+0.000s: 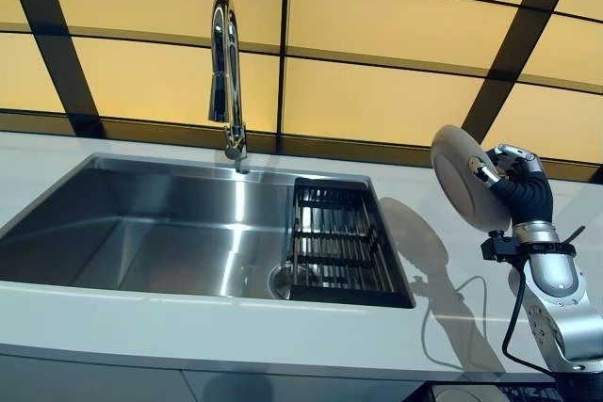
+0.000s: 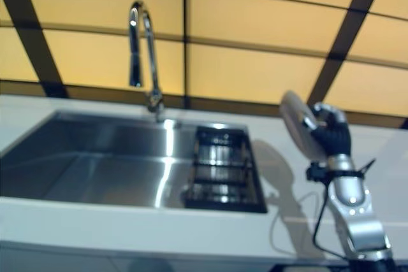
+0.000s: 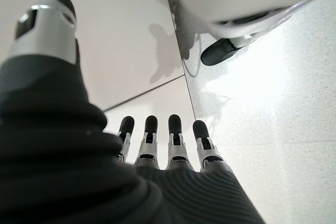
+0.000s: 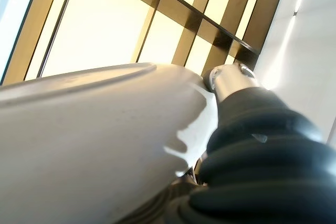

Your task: Take plates into dishwasher

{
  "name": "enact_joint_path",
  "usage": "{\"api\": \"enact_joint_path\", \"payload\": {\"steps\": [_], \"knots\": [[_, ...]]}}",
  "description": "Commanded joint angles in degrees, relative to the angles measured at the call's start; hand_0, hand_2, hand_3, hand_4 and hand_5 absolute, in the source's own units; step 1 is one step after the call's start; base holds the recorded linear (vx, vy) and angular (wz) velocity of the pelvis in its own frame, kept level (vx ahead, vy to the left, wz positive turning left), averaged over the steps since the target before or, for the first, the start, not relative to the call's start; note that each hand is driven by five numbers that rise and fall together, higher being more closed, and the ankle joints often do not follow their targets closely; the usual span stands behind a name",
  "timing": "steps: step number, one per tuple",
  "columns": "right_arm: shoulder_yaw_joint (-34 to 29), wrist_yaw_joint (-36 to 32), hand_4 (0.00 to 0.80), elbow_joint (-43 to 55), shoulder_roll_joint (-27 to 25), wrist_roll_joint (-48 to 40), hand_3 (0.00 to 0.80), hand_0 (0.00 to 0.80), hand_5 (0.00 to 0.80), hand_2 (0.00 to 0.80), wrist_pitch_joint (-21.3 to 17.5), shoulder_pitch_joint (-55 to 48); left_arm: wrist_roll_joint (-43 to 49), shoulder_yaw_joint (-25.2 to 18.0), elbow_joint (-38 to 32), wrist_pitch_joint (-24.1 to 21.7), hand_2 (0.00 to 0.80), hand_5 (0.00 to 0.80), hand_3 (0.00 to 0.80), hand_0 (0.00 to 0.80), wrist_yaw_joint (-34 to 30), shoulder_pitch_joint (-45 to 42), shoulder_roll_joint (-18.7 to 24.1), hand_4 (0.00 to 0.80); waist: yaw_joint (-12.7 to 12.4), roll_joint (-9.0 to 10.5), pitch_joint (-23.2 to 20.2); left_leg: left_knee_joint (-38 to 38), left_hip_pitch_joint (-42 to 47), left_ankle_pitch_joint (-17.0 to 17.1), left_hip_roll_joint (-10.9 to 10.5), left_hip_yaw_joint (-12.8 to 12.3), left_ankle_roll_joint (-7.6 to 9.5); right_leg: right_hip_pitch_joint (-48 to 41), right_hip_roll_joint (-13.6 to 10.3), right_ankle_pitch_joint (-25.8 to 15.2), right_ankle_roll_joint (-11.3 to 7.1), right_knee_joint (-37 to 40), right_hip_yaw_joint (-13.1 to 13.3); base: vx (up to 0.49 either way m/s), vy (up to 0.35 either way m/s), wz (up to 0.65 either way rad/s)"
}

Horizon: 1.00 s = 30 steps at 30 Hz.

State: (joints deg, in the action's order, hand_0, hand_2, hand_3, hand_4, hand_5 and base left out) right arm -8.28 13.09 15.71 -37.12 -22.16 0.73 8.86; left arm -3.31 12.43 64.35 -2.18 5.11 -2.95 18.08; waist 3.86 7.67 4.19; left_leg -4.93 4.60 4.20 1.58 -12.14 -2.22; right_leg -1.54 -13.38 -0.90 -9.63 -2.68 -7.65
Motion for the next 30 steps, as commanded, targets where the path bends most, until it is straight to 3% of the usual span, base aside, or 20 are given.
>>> {"api": "enact_joint_path", "payload": {"steps": [1,8,18,23,30], "knots": [[-1.3,2.0,0.800,-0.2,-5.1,-2.0,0.800,0.800,0.800,0.800,-3.5,8.1,-1.5,-2.0,1.7,0.6,0.000,0.000,0.000,0.000,1.2,3.0,1.4,0.000,-0.6,-2.14,-0.2,2.6,5.1,-8.8,-1.5,0.6,2.52,4.9,-3.3,-16.8,-2.04,-0.5,1.2,-0.053,0.014,-0.09],[-1.0,2.1,0.800,-0.9,-5.7,-3.0,0.800,0.800,0.800,0.800,-2.7,8.6,-2.1,-2.3,2.5,0.4,0.000,0.000,0.000,0.000,1.1,2.8,1.1,0.000,-0.1,-1.87,-0.7,2.1,5.7,-9.3,-2.0,0.3,2.98,4.8,-3.2,-16.7,-2.04,-0.2,1.9,-0.026,0.036,-0.08],[-2.3,1.8,0.800,-1.3,-6.4,-5.8,0.800,0.800,0.800,0.800,-2.6,5.9,-1.6,-1.0,1.7,1.3,0.000,0.000,0.000,0.000,0.5,2.9,1.7,0.000,-0.4,-1.43,-0.4,0.8,5.7,-7.8,-1.2,-2.2,3.33,5.9,-5.5,-18.2,-2.52,-6.6,-1.0,-0.035,0.039,-0.09],[-2.8,-3.5,0.800,-1.6,-6.1,-17.3,0.800,0.800,0.800,0.800,-1.7,3.5,-1.7,-0.8,2.8,1.0,0.000,0.000,0.000,0.000,0.4,2.8,2.5,0.000,-1.3,-1.96,-0.7,0.6,3.9,-6.2,0.4,-4.5,4.08,3.2,-6.4,-16.1,-1.52,-12.6,-3.0,-0.053,0.029,-0.15],[-3.5,-7.7,0.800,-3.4,-5.0,-23.9,0.800,0.800,0.800,0.800,-0.5,1.3,-1.8,-0.5,3.7,-0.8,0.000,0.000,0.000,0.000,0.6,2.2,3.4,0.000,-3.3,-1.92,-1.1,0.9,1.0,-4.8,1.5,-6.3,4.80,-0.9,-7.5,-16.9,-2.03,-17.0,-3.9,-0.083,-0.055,0.08]]}}
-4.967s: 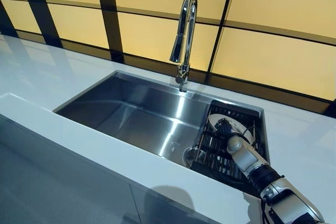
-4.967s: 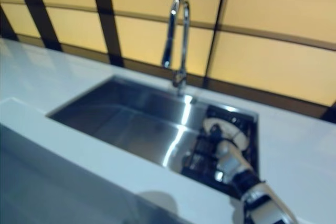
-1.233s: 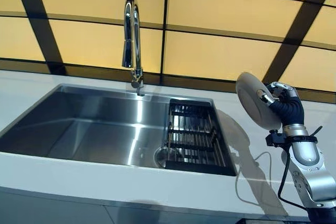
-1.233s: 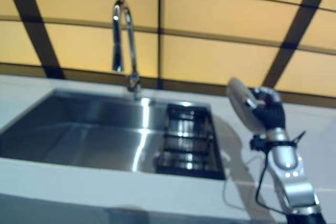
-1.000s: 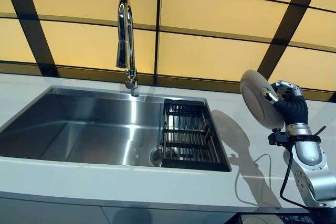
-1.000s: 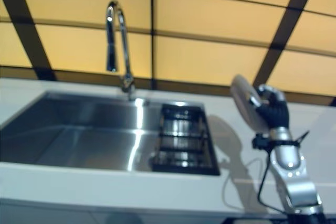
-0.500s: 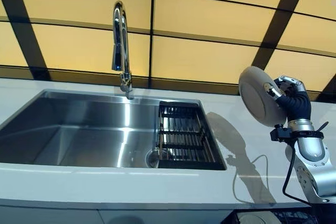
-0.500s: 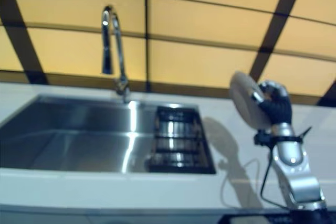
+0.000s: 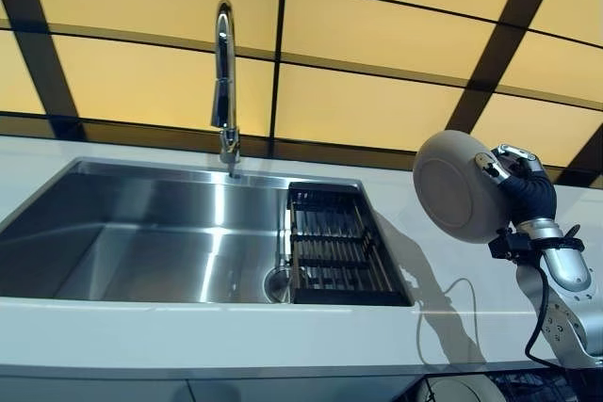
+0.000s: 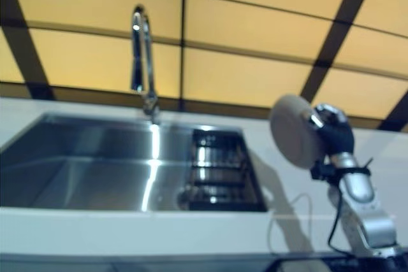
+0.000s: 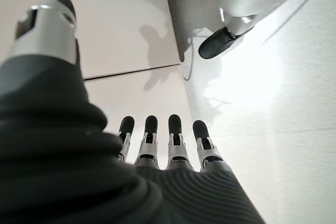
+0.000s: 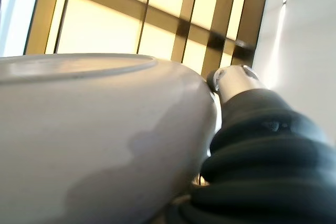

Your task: Take plates into dishwasher

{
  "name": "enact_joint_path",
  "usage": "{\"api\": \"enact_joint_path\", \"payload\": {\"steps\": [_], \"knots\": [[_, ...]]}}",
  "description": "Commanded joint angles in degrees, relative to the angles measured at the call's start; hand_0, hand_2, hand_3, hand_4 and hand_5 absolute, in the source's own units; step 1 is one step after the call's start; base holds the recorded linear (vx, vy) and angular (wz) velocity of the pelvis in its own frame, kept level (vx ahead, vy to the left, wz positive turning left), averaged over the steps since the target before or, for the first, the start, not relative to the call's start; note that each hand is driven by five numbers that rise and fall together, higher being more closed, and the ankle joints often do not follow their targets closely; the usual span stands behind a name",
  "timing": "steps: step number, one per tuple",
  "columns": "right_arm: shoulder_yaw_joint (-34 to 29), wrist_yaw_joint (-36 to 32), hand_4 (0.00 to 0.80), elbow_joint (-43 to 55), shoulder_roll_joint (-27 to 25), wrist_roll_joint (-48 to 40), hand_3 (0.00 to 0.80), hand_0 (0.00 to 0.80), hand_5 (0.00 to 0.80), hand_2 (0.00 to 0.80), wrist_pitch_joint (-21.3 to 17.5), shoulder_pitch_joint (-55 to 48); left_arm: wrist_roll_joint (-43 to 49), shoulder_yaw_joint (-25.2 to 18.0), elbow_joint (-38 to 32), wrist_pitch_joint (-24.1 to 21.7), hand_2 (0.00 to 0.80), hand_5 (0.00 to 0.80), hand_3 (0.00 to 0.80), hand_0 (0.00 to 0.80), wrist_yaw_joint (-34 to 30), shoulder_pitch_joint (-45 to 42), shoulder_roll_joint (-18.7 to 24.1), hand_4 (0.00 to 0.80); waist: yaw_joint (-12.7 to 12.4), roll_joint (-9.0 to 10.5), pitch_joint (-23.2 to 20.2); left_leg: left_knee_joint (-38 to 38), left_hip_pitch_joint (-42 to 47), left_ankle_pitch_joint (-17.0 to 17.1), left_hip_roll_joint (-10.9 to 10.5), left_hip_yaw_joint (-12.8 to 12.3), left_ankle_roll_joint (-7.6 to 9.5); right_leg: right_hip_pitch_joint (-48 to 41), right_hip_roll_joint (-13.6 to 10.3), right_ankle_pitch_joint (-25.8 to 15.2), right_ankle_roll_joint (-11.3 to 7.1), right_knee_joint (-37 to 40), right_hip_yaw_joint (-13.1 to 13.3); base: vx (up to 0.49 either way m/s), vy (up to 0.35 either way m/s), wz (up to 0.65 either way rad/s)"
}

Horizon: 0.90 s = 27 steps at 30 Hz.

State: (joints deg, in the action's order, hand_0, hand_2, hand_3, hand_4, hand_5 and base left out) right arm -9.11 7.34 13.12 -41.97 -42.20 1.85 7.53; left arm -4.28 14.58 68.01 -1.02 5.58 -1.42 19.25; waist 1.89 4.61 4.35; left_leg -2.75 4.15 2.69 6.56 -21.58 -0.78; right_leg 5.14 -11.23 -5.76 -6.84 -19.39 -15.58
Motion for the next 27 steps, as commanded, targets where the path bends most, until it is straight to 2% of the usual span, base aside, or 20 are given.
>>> {"api": "enact_joint_path", "payload": {"steps": [1,8,12,14,16,18,22,25,27], "knots": [[-2.9,-3.0,0.800,-1.0,0.1,-4.5,0.800,0.800,0.800,0.800,-1.7,2.3,-1.1,-2.7,-0.3,-2.1,0.000,0.000,0.000,0.000,0.1,0.7,2.4,0.000,-1.8,1.14,-1.3,-1.1,0.8,-3.2,-3.4,2.9,3.51,-8.5,-9.7,-12.6,-5.00,-1.0,4.1,-0.091,-0.085,-0.82],[-3.4,-5.9,0.800,-0.6,0.1,-5.9,0.800,0.800,0.800,0.800,-1.3,2.2,-1.6,-3.0,-1.2,-2.6,0.000,0.000,0.000,0.000,0.4,1.1,3.1,0.000,-2.6,1.37,-1.5,-0.7,-0.9,-2.2,-2.3,0.9,3.51,-10.8,-7.7,-12.3,-5.49,-2.0,4.5,-0.092,-0.128,-0.50],[-3.1,-7.4,0.800,-0.3,0.4,-6.1,0.800,0.800,0.800,0.800,-1.3,3.1,-2.0,-3.9,-1.4,-2.8,0.000,0.000,0.000,0.000,1.8,1.7,3.4,0.000,-2.9,2.61,-1.1,0.0,-1.7,-1.3,-1.3,-2.1,2.33,-12.8,-6.9,-8.6,-5.29,3.7,1.2,-0.117,-0.237,-0.66],[-3.3,-7.1,0.800,0.1,-0.4,-6.0,0.800,0.800,0.800,0.800,-1.0,3.2,-2.2,-4.3,-1.4,-2.9,0.000,0.000,0.000,0.000,2.0,1.9,3.3,0.000,-2.6,3.05,-1.1,0.8,-3.1,0.0,0.2,-3.6,1.03,-14.3,-5.2,-5.6,-4.42,7.7,1.2,-0.105,-0.248,-0.58],[-3.6,-6.7,0.800,0.5,-0.7,-5.7,0.800,0.800,0.800,0.800,-0.9,3.0,-1.8,-4.6,-1.4,-2.9,0.000,0.000,0.000,0.000,1.8,2.0,3.2,0.000,-2.5,2.94,-1.1,1.1,-3.7,0.7,1.0,-4.2,0.45,-14.9,-4.4,-3.7,-3.93,9.0,1.3,-0.075,-0.177,-0.48],[-4.7,-6.7,0.800,1.5,-1.4,-5.8,0.800,0.800,0.800,0.800,-0.9,2.1,-1.3,-4.7,-0.7,-3.8,0.000,0.000,0.000,0.000,2.0,1.5,2.6,0.000,-1.8,2.69,-1.2,1.2,-4.5,1.9,2.5,-5.0,-0.90,-15.6,-2.7,-0.3,-3.30,12.1,1.3,-0.104,-0.207,-0.65],[-6.2,-6.9,0.800,3.0,-1.5,-5.3,0.800,0.800,0.800,0.800,-1.3,0.0,-0.5,-4.7,-0.3,-4.9,0.000,0.000,0.000,0.000,1.9,0.8,1.5,0.000,-0.7,2.04,-1.1,1.0,-4.9,3.5,4.1,-5.1,-2.75,-15.7,-0.5,3.5,-2.42,15.6,1.5,-0.106,-0.146,-0.42],[-7.0,-6.8,0.800,3.6,-1.5,-4.9,0.800,0.800,0.800,0.800,-1.5,-1.4,-0.2,-4.3,-0.4,-5.5,0.000,0.000,0.000,0.000,2.0,0.9,0.8,0.000,0.1,1.62,-0.9,1.0,-5.1,4.4,4.9,-4.7,-3.78,-15.4,0.9,5.3,-1.50,17.0,1.9,-0.094,-0.090,0.02],[-7.8,-7.2,0.800,4.0,-1.8,-4.9,0.800,0.800,0.800,0.800,-0.6,-2.7,0.0,-3.8,-0.5,-5.7,0.000,0.000,0.000,0.000,2.2,1.2,0.1,0.000,0.9,1.22,-0.7,1.0,-5.4,5.4,6.0,-4.4,-4.89,-15.0,2.0,6.9,-0.23,18.2,2.1,-0.109,-0.097,-0.08]]}}
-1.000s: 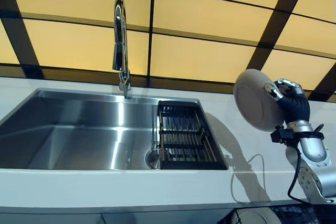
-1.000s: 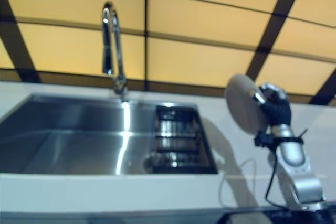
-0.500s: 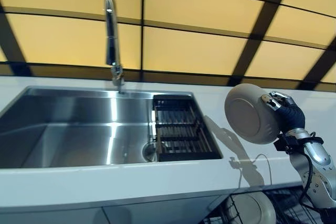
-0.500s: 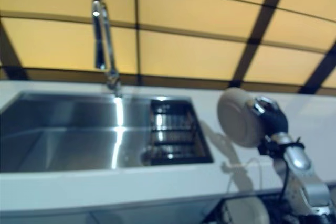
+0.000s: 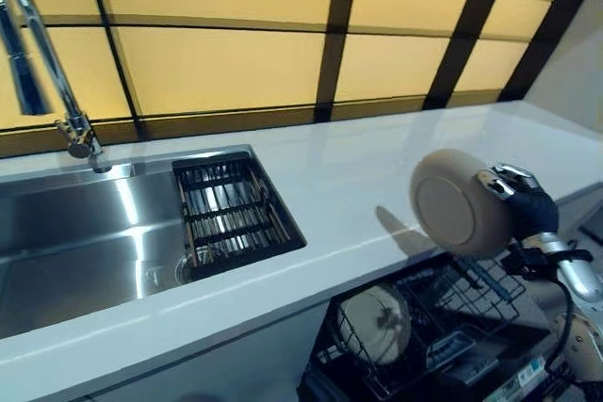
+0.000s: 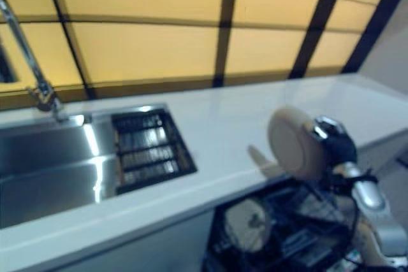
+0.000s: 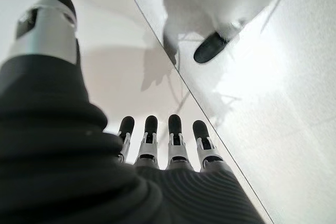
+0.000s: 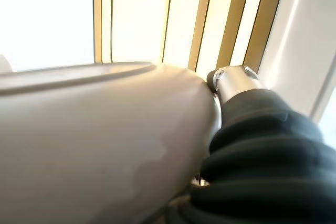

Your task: Take plates into dishwasher

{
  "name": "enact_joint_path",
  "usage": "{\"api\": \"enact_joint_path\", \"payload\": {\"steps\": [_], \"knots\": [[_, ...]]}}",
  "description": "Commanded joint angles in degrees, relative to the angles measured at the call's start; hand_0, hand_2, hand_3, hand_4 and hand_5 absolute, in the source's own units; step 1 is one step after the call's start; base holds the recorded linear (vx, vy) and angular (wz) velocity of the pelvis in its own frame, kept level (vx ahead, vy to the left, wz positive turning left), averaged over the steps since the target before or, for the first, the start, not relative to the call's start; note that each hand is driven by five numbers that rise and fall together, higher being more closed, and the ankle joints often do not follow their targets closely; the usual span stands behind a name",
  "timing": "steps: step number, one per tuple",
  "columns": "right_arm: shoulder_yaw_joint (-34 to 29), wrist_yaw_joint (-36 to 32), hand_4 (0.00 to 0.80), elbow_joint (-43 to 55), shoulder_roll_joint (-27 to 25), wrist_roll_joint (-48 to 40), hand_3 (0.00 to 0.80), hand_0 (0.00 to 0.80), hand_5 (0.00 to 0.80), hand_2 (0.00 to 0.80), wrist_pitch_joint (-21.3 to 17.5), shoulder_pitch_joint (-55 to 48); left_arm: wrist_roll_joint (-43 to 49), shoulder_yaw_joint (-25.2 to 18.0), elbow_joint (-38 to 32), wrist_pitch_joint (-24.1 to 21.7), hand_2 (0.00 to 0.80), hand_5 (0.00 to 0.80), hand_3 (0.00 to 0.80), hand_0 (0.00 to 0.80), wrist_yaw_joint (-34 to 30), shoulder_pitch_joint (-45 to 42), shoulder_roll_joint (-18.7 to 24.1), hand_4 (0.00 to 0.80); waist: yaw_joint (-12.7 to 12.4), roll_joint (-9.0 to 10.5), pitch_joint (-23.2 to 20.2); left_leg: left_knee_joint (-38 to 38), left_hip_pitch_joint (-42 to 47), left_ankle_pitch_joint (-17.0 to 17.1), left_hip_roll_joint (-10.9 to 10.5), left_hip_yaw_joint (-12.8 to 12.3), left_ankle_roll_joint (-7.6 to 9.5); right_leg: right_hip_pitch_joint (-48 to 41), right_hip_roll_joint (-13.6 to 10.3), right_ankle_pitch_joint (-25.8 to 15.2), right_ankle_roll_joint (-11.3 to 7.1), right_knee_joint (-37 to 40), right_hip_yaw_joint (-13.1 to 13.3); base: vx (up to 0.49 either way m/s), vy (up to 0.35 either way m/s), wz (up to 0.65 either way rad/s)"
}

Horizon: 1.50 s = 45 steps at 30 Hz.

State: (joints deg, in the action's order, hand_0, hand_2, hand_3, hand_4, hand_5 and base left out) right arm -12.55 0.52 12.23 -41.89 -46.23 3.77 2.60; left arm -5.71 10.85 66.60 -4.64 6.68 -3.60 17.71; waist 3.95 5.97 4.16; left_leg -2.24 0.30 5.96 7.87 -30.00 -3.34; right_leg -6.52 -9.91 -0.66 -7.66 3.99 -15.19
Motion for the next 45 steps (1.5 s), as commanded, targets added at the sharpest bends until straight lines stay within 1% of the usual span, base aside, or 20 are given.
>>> {"api": "enact_joint_path", "payload": {"steps": [1,3,5,11,16,21,22,32,37,45], "knots": [[-4.4,-0.7,0.800,4.8,-1.8,-0.4,0.800,0.800,0.800,0.800,-2.1,2.0,1.5,0.1,0.8,-2.0,0.000,0.000,0.000,0.000,1.1,3.5,1.5,0.000,-1.0,-0.31,-0.5,0.4,-1.7,2.3,4.9,4.1,-2.67,-3.3,1.1,2.2,0.98,-4.8,1.7,-0.086,-0.075,-0.07],[-4.4,-0.7,0.800,4.7,-2.1,-0.4,0.800,0.800,0.800,0.800,-1.7,1.7,1.4,0.4,0.8,-2.0,0.000,0.000,0.000,0.000,1.1,3.6,1.5,0.000,-0.9,-0.42,-0.5,0.3,-1.6,2.6,5.1,4.2,-2.90,-3.2,1.3,2.3,1.18,-4.6,1.5,-0.052,-0.041,-0.04],[-4.7,-1.2,0.800,4.5,-2.2,0.4,0.800,0.800,0.800,0.800,-0.3,0.7,1.6,0.4,1.1,-2.1,0.000,0.000,0.000,0.000,1.0,3.7,1.3,0.000,-0.4,-0.65,-0.7,0.4,-1.7,2.8,5.7,4.4,-3.41,-2.7,1.9,2.3,1.75,-4.1,1.3,-0.085,-0.073,-0.02],[-5.3,-2.1,0.800,2.8,-2.1,2.1,0.800,0.800,0.800,0.800,2.4,-1.5,2.1,0.6,1.2,-2.4,0.000,0.000,0.000,0.000,0.5,3.2,1.4,0.000,0.3,-1.43,-1.0,0.0,-2.1,3.8,6.7,4.5,-4.25,-1.9,2.9,1.9,2.47,-3.4,1.3,-0.052,-0.034,0.00],[-5.4,-3.6,0.800,1.5,-1.2,1.9,0.800,0.800,0.800,0.800,3.9,-3.1,1.9,1.1,1.0,-2.5,0.000,0.000,0.000,0.000,0.4,3.2,1.4,0.000,0.9,-1.75,-0.6,-0.5,-2.2,4.7,7.1,4.2,-4.77,-2.1,3.1,2.1,2.65,-3.4,0.9,-0.007,-0.001,0.00],[-4.6,-3.9,0.800,-0.7,-0.3,4.9,0.800,0.800,0.800,0.800,6.6,-3.9,2.2,1.3,0.3,-1.5,0.000,0.000,0.000,0.000,0.1,3.1,1.3,0.000,0.8,-1.92,-0.6,-0.6,-2.5,5.3,7.5,3.9,-5.08,-2.2,3.5,2.0,2.80,-3.0,0.5,0.000,0.000,0.01],[-3.9,-4.1,0.800,-2.5,-0.1,5.8,0.800,0.800,0.800,0.800,8.2,-3.9,2.1,1.5,0.2,-1.5,0.000,0.000,0.000,0.000,0.1,3.1,1.3,0.000,0.6,-1.98,-0.5,-0.5,-2.5,5.4,7.6,3.9,-5.15,-2.4,3.6,2.0,2.81,-2.9,0.2,0.000,0.000,0.00],[-1.8,-5.4,0.800,-12.7,1.2,9.8,0.800,0.800,0.800,0.800,12.8,-4.1,3.3,1.9,0.5,-1.3,0.000,0.000,0.000,0.000,-0.1,3.0,1.4,0.000,-0.7,-1.94,-0.2,-0.2,-2.7,5.5,7.5,4.6,-5.04,-3.6,3.5,2.2,2.80,-2.8,-0.6,0.016,-0.005,0.02],[-0.6,-5.1,0.800,-15.7,3.2,11.6,0.800,0.800,0.800,0.800,12.9,-4.9,3.6,2.2,-0.1,-1.0,0.000,0.000,0.000,0.000,-0.4,3.0,1.7,0.000,-1.0,-2.06,0.2,-0.2,-2.9,5.6,7.3,5.1,-4.95,-4.0,3.5,2.3,2.74,-2.8,-0.7,0.029,-0.007,0.09],[1.4,-3.3,0.800,-19.5,5.4,16.3,0.800,0.800,0.800,0.800,11.8,-4.9,4.4,2.9,-1.3,-0.5,0.000,0.000,0.000,0.000,-0.8,2.9,1.9,0.000,-1.8,-2.37,0.8,0.3,-3.5,5.5,7.2,5.9,-4.87,-4.5,3.3,2.3,2.69,-2.8,-1.0,0.011,-0.003,0.02]]}}
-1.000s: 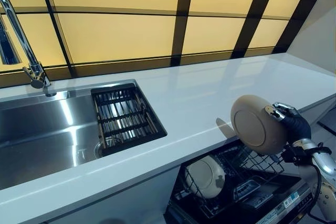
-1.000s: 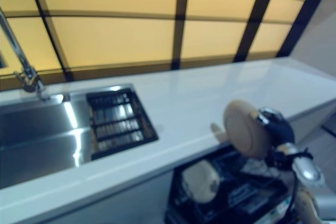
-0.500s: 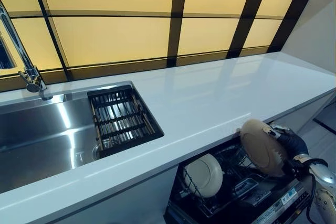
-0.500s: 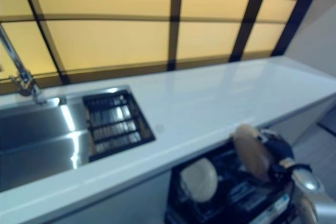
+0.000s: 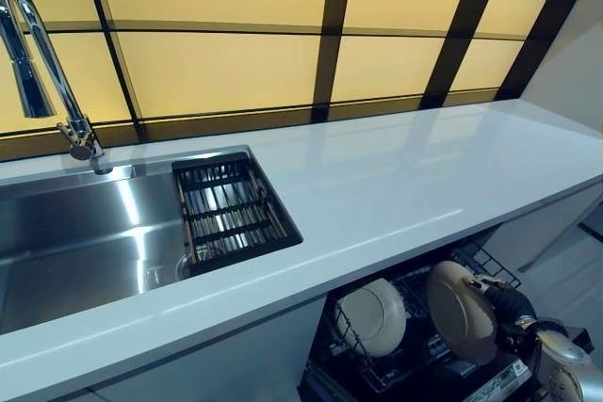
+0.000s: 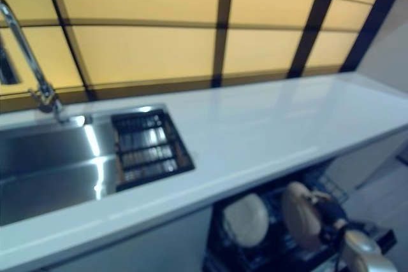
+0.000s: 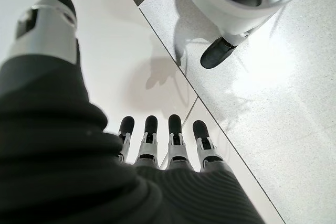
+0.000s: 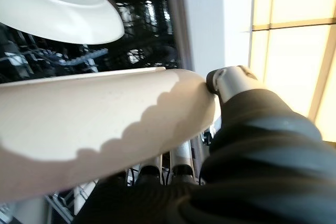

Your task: Take plates into dishwasher

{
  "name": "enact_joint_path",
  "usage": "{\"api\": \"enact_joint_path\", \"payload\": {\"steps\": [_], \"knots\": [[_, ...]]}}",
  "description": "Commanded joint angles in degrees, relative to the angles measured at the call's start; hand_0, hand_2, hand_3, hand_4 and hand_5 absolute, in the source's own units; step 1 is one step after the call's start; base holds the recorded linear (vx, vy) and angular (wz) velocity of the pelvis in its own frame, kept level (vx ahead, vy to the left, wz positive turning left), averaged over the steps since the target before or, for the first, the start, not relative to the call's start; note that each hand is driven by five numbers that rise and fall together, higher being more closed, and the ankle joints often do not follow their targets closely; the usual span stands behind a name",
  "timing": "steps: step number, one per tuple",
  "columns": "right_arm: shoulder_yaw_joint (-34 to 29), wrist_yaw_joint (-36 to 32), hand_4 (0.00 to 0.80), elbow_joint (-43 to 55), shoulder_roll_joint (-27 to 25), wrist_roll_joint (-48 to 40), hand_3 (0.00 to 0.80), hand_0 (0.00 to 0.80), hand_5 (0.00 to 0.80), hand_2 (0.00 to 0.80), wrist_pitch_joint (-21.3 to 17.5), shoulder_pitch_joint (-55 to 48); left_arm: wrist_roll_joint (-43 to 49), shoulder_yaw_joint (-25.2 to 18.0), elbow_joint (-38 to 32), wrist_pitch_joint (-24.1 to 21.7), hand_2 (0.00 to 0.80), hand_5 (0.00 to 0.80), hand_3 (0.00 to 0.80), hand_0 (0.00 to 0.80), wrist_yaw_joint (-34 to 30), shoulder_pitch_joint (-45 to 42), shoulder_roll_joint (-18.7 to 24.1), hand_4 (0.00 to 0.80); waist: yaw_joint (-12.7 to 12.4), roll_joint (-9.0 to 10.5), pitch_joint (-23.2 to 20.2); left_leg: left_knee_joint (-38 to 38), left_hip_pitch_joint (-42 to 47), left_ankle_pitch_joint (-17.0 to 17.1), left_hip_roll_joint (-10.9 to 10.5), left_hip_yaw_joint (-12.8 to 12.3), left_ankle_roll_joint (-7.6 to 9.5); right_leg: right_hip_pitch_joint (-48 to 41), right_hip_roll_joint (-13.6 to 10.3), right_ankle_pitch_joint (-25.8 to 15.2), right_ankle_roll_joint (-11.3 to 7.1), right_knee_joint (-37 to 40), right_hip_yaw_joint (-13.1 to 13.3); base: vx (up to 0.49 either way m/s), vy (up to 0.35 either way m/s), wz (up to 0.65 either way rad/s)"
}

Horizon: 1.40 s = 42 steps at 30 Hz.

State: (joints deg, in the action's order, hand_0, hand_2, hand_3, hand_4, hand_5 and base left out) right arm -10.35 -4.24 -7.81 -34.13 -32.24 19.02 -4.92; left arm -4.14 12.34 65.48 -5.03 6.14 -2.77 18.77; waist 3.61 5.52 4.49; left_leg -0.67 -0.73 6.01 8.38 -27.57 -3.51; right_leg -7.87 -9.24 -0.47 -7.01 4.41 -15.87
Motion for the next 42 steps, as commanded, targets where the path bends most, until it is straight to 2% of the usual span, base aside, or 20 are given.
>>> {"api": "enact_joint_path", "payload": {"steps": [1,6,13,18,31,42], "knots": [[-0.7,1.5,0.800,0.3,-2.3,2.5,0.800,0.800,0.800,0.800,-3.5,2.7,2.9,1.5,-0.2,-0.1,0.000,0.000,0.000,0.000,-0.3,2.0,0.8,0.000,-1.5,-1.93,0.5,-1.2,-2.5,5.5,6.7,3.5,-4.70,-3.1,2.6,2.2,2.05,-3.2,-0.3,0.021,-0.003,0.06],[0.9,3.0,0.800,-1.7,-1.8,5.4,0.800,0.800,0.800,0.800,-3.7,3.8,3.1,1.8,-0.9,0.2,0.000,0.000,0.000,0.000,-0.5,1.8,0.6,0.000,-2.1,-2.21,0.6,-1.2,-2.6,5.5,6.8,3.8,-4.75,-3.5,2.6,2.2,2.05,-3.0,-0.6,0.018,0.002,0.03],[3.3,4.3,0.800,-4.1,-1.3,11.6,0.800,0.800,0.800,0.800,-6.1,5.9,3.9,2.5,-1.9,0.5,0.000,0.000,0.000,0.000,-1.1,1.8,0.4,0.000,-3.2,-2.57,1.0,-1.0,-3.0,5.5,6.7,4.2,-4.70,-4.0,2.3,2.4,2.00,-3.0,-1.2,0.002,0.001,0.01],[4.9,4.7,0.800,-5.1,-2.6,15.3,0.800,0.800,0.800,0.800,-5.5,8.5,4.2,3.0,-2.2,0.8,0.000,0.000,0.000,0.000,-1.2,1.9,0.2,0.000,-3.9,-2.68,1.0,-1.0,-3.0,5.5,6.6,4.6,-4.77,-4.4,2.3,2.3,2.03,-2.6,-1.3,0.011,0.004,0.03],[7.2,2.6,0.800,-8.3,-5.1,23.4,0.800,0.800,0.800,0.800,-5.7,12.0,6.1,3.4,-2.0,0.7,0.000,0.000,0.000,0.000,-2.2,1.3,0.5,0.000,-5.5,-2.70,1.1,-1.2,-2.9,5.5,6.3,5.8,-4.82,-5.1,2.2,2.3,2.13,-2.3,-1.9,0.014,-0.001,0.05],[9.7,-0.6,0.800,-7.1,-5.9,28.4,0.800,0.800,0.800,0.800,-5.0,14.7,7.6,3.8,-2.9,1.0,0.000,0.000,0.000,0.000,-3.2,1.3,0.6,0.000,-6.5,-2.66,1.5,-0.8,-3.2,5.6,6.5,6.6,-5.13,-5.3,2.5,2.2,2.37,-2.0,-2.4,0.009,-0.003,0.01]]}}
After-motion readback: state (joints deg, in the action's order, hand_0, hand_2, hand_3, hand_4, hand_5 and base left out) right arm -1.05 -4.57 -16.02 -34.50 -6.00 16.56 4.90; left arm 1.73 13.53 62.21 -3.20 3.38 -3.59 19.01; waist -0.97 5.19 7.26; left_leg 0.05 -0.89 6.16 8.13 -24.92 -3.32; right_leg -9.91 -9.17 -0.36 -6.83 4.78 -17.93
